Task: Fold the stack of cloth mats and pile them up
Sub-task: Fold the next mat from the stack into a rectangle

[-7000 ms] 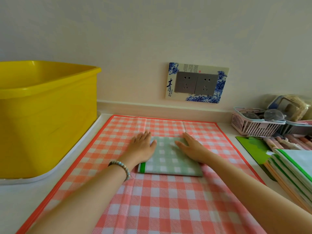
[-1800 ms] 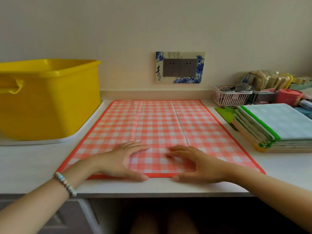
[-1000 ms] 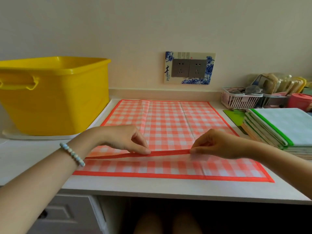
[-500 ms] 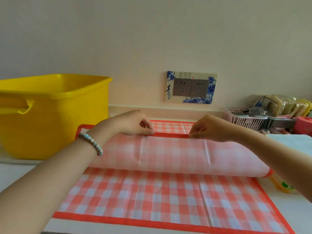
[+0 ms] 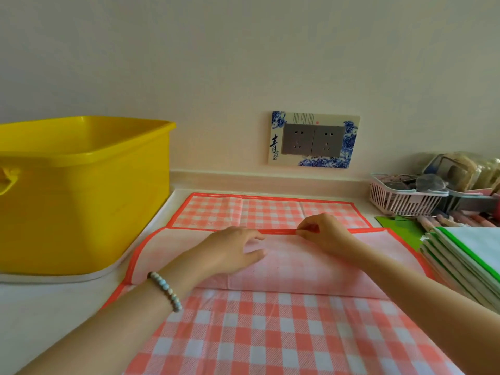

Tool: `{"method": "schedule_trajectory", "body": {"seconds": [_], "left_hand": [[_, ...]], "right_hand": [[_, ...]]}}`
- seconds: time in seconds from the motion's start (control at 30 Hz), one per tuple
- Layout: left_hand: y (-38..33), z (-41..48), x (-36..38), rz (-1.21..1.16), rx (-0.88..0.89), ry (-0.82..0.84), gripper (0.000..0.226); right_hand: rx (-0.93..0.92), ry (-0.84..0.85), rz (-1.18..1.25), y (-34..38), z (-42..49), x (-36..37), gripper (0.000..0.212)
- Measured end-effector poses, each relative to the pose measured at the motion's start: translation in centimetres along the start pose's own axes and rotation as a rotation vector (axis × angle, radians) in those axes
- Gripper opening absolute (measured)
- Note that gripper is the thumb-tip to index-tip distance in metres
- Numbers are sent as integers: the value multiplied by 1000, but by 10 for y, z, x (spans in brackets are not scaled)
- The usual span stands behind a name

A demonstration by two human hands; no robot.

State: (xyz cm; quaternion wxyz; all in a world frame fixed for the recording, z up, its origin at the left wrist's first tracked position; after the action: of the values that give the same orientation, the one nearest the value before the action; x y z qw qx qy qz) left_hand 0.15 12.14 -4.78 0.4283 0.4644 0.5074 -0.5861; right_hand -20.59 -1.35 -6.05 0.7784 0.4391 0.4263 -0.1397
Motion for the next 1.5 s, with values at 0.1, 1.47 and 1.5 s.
{"method": "schedule_trajectory", "body": {"seconds": [0.1,1.47,1.5], "left_hand": [[4,3,12,-1,-12,47,56],[18,-3,65,115,-45,34,116],[18,-3,65,117,-45,36,116]], "right_hand": [[38,-4,5,-7,6,10,10],[359,103,-366,-62,-97,-20,59],[378,96,-375,-67,-102,-26,58]]}}
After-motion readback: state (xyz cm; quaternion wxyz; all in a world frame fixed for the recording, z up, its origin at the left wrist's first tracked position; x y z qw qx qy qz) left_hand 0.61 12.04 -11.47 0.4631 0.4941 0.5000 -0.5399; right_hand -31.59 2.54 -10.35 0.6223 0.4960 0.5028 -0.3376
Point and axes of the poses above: each hand's wrist, its own z-axis towards the middle knuckle, its own x-axis out of the palm, y = z × x, the point moved 1 cm from there along z, towards the middle knuckle, and after that the axes turned 7 degrees about z, right-handed, at the moved point
